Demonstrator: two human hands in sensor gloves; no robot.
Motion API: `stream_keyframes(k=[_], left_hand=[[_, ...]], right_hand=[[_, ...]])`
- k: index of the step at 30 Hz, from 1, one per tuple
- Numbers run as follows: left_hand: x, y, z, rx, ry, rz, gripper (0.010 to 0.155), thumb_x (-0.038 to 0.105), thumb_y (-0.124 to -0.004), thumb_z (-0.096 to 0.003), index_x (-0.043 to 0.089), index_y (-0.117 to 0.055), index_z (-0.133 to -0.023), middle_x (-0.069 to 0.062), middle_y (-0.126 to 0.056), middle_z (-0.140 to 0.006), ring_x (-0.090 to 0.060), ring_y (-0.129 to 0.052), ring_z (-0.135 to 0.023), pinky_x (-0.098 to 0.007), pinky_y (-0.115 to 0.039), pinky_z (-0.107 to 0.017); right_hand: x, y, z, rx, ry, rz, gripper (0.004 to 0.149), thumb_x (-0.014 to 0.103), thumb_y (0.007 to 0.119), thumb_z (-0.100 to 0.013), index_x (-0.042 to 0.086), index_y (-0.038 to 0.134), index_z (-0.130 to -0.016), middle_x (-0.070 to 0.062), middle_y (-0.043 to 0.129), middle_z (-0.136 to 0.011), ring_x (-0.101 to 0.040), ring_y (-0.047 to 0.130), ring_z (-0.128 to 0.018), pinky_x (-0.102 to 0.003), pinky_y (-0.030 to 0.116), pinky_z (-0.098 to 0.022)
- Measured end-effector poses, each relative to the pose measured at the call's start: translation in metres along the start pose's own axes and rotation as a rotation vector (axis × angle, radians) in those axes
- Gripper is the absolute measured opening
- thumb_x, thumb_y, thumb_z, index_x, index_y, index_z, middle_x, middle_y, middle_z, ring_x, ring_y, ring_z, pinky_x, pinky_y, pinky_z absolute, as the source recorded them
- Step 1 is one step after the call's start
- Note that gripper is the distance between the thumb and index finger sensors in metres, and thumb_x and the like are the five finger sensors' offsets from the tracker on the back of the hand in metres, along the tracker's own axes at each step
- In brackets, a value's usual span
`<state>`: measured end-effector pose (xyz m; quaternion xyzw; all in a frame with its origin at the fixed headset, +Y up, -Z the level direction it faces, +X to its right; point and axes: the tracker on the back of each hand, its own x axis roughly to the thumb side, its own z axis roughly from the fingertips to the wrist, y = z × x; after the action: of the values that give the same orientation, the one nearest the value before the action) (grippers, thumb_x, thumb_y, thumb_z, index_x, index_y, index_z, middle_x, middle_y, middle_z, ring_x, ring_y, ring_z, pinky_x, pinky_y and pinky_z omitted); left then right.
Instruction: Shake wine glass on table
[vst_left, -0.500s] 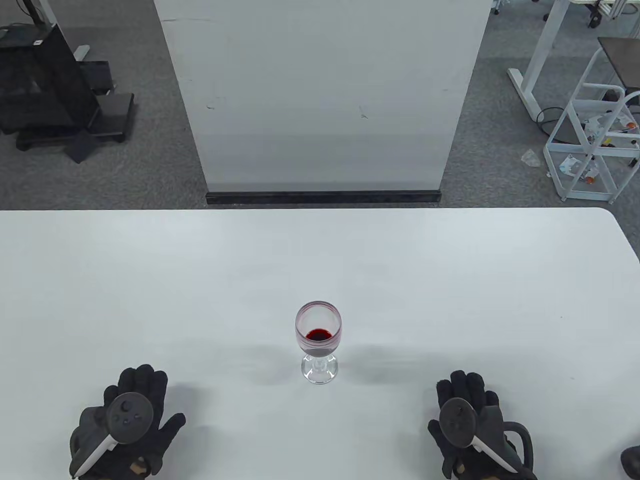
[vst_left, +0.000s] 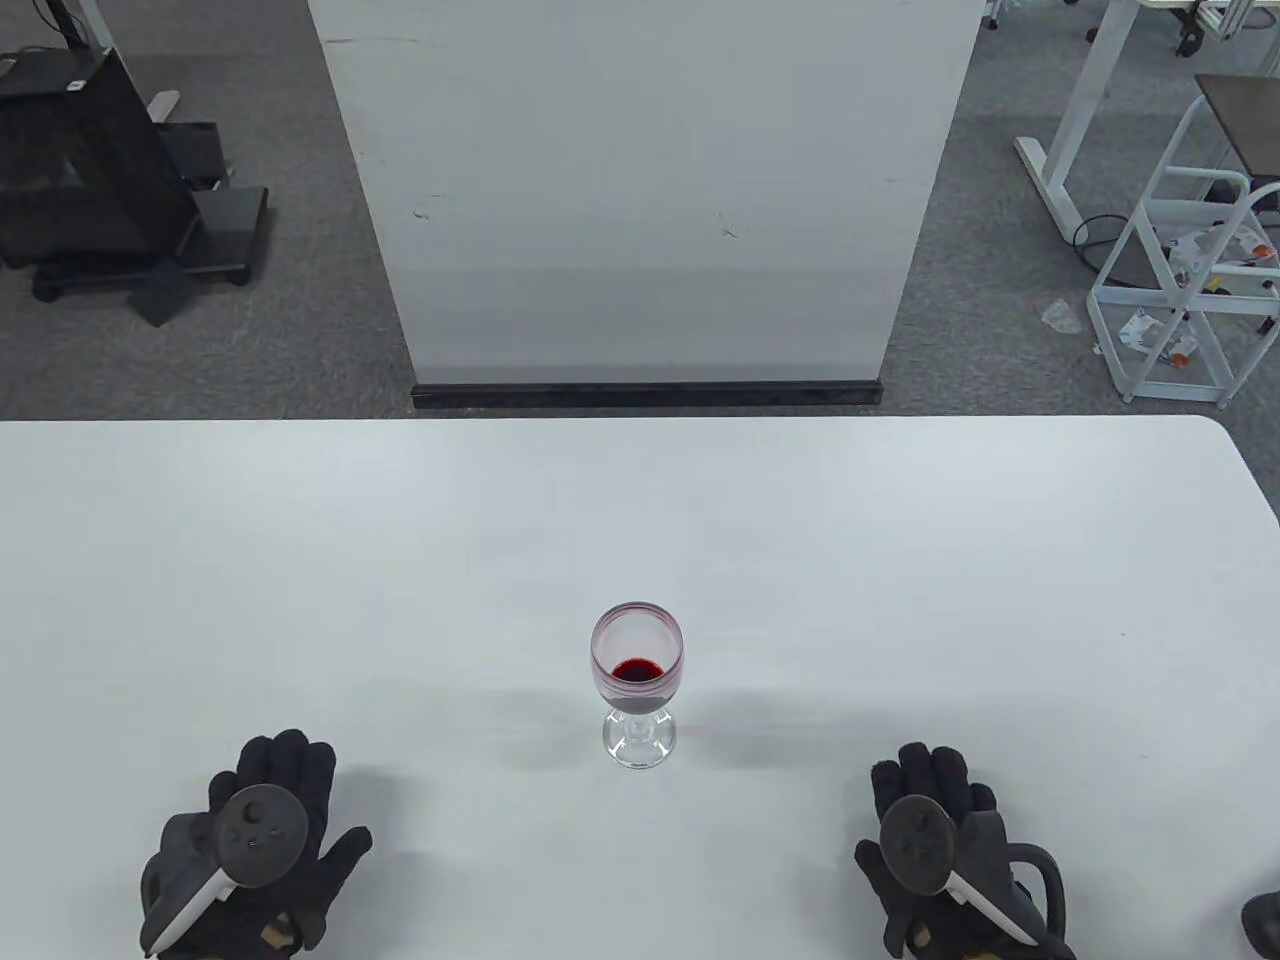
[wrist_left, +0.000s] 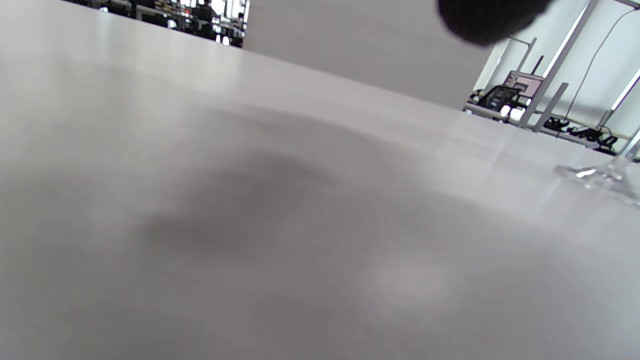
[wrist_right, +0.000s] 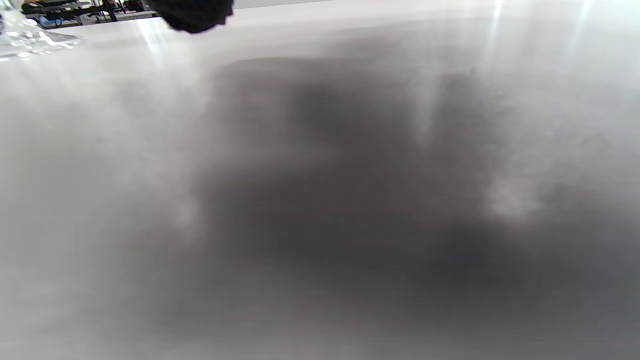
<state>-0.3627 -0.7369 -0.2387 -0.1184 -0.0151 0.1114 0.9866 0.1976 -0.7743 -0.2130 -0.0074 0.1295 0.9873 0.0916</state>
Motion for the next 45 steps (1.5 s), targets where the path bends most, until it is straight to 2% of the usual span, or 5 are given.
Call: stream_keyframes(k=[11, 18, 29, 34, 45], left_hand=[[0.001, -0.001, 0.0, -0.006, -0.009, 0.002, 0.08, 0.06, -0.06, -0.0457, 0.031, -0.013, -0.103, 0.003, 0.0, -0.112, -0.026, 0.008, -0.103, -0.047, 0.002, -0.073], [0.0, 0.0, 0.001, -0.002, -0.011, 0.009, 0.08, 0.06, -0.06, -0.0457, 0.03, -0.013, -0.103, 0.002, 0.0, -0.112, -0.027, 0.008, -0.103, -0.047, 0.002, -0.073], [0.0, 0.0, 0.001, -0.005, -0.02, 0.013, 0.08, 0.06, -0.059, -0.0458, 0.03, -0.012, -0.103, 0.001, 0.001, -0.112, -0.027, 0.008, -0.103, -0.047, 0.001, -0.073], [0.001, 0.0, 0.001, -0.01, -0.022, 0.012, 0.08, 0.06, -0.059, -0.0459, 0.029, -0.012, -0.103, 0.001, 0.001, -0.111, -0.027, 0.008, -0.102, -0.047, 0.002, -0.073], [0.001, 0.0, 0.0, -0.013, -0.019, 0.011, 0.08, 0.06, -0.059, -0.046, 0.029, -0.012, -0.103, 0.001, 0.001, -0.111, -0.027, 0.008, -0.102, -0.047, 0.002, -0.073]], right_hand=[[0.029, -0.039, -0.016, -0.079, -0.071, -0.166, 0.068, 0.044, 0.077, -0.048, 0.022, 0.045, -0.105, -0.005, 0.038, -0.116, -0.035, 0.034, -0.107, -0.058, 0.045, -0.076], [0.077, -0.055, -0.045, -0.071, -0.14, -0.484, 0.064, 0.039, 0.082, -0.048, 0.021, 0.055, -0.102, -0.008, 0.051, -0.112, -0.038, 0.049, -0.103, -0.055, 0.057, -0.071], [0.132, -0.024, -0.09, 0.101, -0.125, -0.831, 0.063, 0.036, 0.083, -0.048, 0.02, 0.054, -0.102, -0.01, 0.051, -0.11, -0.033, 0.078, -0.086, -0.047, 0.075, -0.057], [0.144, -0.008, -0.102, 0.137, -0.09, -1.019, 0.064, 0.033, 0.084, -0.048, 0.019, 0.053, -0.102, -0.011, 0.05, -0.11, -0.032, 0.083, -0.078, -0.044, 0.078, -0.051], [0.151, 0.011, -0.117, 0.204, -0.032, -1.175, 0.053, 0.032, 0.085, -0.049, 0.019, 0.065, -0.096, -0.012, 0.064, -0.104, -0.03, 0.087, -0.072, -0.041, 0.08, -0.046]])
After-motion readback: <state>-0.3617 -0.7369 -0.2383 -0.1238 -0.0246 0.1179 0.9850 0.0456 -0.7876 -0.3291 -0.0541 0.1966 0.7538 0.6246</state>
